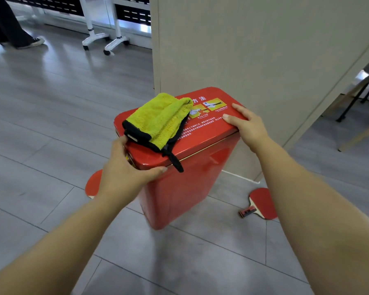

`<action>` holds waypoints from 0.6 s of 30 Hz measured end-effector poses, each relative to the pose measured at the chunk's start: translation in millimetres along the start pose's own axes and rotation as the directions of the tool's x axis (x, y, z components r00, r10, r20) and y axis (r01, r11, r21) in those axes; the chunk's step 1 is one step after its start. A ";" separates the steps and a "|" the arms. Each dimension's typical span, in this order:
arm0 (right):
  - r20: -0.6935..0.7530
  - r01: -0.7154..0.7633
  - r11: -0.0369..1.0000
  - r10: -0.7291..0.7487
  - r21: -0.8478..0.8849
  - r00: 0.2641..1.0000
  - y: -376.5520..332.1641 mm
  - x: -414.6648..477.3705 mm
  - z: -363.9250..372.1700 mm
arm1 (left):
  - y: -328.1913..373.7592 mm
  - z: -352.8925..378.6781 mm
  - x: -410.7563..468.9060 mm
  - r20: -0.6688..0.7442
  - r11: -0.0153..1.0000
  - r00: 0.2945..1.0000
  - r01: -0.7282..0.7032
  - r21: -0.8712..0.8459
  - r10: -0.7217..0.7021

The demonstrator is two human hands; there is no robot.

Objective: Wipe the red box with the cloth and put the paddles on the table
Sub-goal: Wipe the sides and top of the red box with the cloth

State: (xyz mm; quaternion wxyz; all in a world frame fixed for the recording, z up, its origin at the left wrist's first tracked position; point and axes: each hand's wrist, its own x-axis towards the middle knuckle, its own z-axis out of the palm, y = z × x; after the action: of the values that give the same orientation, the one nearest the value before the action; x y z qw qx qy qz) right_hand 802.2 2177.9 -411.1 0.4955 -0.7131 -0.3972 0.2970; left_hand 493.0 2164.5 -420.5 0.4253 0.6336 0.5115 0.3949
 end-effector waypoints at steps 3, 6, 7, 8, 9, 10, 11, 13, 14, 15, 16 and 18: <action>-0.105 0.000 0.998 -0.007 -0.067 0.994 1.7 -23.7 -1.7 | -3.6 -11.8 21.5 0.102 0.995 0.995 -0.005 -0.095 0.015; -0.229 -0.062 0.983 0.022 -0.170 0.973 4.8 -52.1 -3.2 | -6.9 -21.8 46.4 0.203 0.991 0.978 -0.025 -0.132 0.051; -0.270 -0.100 0.974 0.042 -0.202 0.962 4.5 -62.0 -3.5 | -7.7 -23.3 55.0 0.241 0.990 0.968 -0.033 -0.135 0.065; -0.304 -0.132 0.965 0.059 -0.228 0.951 4.2 -71.5 -3.5 | -8.4 -23.5 63.3 0.278 0.989 0.958 -0.035 -0.141 0.073; -0.334 -0.162 0.956 0.075 -0.243 0.940 3.6 -80.0 -3.3 | -9.3 -22.3 72.4 0.313 0.987 0.946 -0.038 -0.153 0.085; -0.357 -0.184 0.951 0.087 -0.249 0.930 3.7 -86.3 -3.2 | -10.5 -19.5 82.8 0.337 0.985 0.937 -0.040 -0.170 0.096; -0.374 -0.203 0.946 0.098 -0.252 0.922 2.2 -92.0 -2.5 | -10.3 -15.5 92.0 0.355 0.980 0.928 -0.041 -0.194 0.109; -0.408 -0.226 0.940 0.106 -0.257 0.907 0.8 -98.9 -0.9 | -9.0 -5.6 106.7 0.365 0.974 0.921 -0.054 -0.219 0.133; -0.426 -0.232 0.938 0.106 -0.256 0.899 0.4 -100.5 0.3 | -8.9 -0.9 113.2 0.366 0.972 0.920 -0.063 -0.225 0.144; -0.442 -0.243 0.936 0.111 -0.254 0.890 -0.7 -101.9 2.1 | -10.2 2.8 119.4 0.366 0.971 0.918 -0.070 -0.228 0.152; -0.455 -0.255 0.932 0.117 -0.256 0.883 -0.8 -102.4 3.9 | -11.9 5.1 124.5 0.369 0.970 0.916 -0.076 -0.230 0.160; -0.472 -0.283 0.924 0.135 -0.258 0.871 -2.2 -103.3 7.8 | -18.2 6.6 132.7 0.375 0.970 0.912 -0.085 -0.226 0.167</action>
State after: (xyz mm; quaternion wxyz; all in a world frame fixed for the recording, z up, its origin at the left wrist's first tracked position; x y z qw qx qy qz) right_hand 742.8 2093.0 -408.5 0.4157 -0.8717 -0.2351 0.1102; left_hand 515.3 2296.2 -431.2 0.5550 0.6845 0.3308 0.3377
